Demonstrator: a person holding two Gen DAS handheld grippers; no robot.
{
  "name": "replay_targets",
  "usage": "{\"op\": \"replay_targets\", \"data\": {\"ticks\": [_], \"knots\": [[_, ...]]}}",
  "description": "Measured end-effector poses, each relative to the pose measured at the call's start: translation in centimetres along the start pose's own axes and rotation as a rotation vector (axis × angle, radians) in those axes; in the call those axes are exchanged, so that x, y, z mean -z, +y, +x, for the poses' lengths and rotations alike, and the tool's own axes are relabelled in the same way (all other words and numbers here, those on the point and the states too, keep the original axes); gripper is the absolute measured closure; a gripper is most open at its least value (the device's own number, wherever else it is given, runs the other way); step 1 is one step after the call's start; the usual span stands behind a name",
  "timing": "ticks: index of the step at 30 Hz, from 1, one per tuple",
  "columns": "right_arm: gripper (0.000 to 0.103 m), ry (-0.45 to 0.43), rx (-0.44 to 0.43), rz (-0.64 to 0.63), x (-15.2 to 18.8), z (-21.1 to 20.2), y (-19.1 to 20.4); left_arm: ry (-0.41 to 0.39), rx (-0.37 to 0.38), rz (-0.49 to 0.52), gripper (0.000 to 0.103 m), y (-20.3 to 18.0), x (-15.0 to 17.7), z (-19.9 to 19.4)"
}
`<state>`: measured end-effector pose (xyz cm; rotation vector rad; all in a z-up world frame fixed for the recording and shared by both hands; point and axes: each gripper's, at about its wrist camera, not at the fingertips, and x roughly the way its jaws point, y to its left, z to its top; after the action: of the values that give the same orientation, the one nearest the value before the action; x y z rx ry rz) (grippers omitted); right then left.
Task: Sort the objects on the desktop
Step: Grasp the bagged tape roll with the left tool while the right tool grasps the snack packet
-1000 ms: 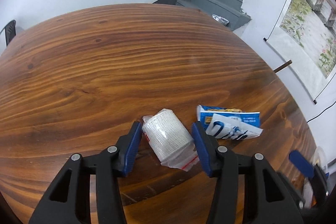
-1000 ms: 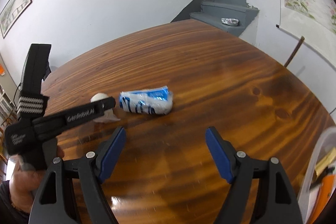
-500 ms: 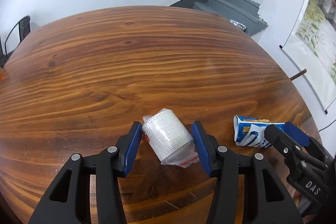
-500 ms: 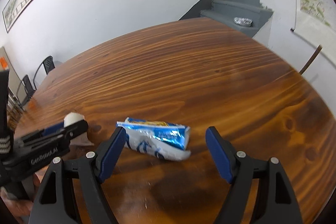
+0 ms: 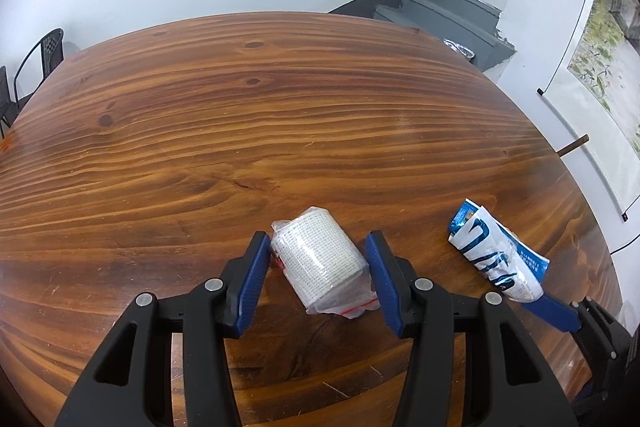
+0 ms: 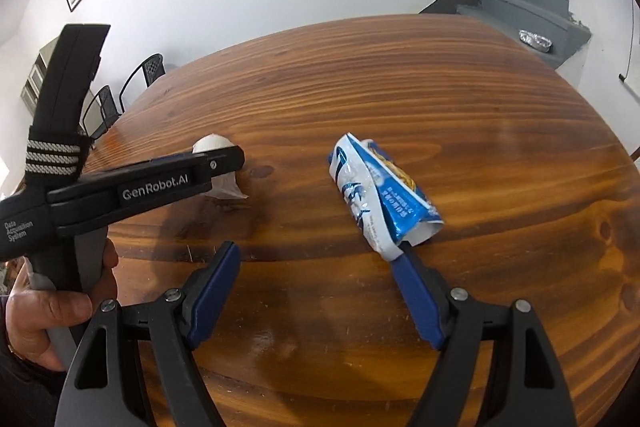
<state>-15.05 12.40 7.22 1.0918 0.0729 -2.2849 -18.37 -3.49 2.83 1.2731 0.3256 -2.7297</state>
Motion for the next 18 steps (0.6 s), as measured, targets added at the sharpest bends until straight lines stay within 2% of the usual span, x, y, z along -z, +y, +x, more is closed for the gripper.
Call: {"op": "replay_targets", "data": {"ticks": [5,10,14,18], "knots": [[0.022,-0.031,0.067,0.042,-0.6,-0.2,-1.2,-0.001,-0.006,0.013,0.050,-0.3,0.0,0.0],[0.022,-0.032,0.219,0.053,-2.0,1.0,-1.8,-0.005,-0.011,0.031,0.050,-0.9,0.3,-0.2],[0.022,0.016,0.212,0.033,-3.1,2.6,-2.0,-0.006,-0.010,0.044,0.050,-1.2,0.4,-0.2],[0.031,0.047,0.208,0.000,-3.1,3.4,-1.5,-0.009,-0.018,0.048,0.050,-1.4,0.5,-0.3]]}}
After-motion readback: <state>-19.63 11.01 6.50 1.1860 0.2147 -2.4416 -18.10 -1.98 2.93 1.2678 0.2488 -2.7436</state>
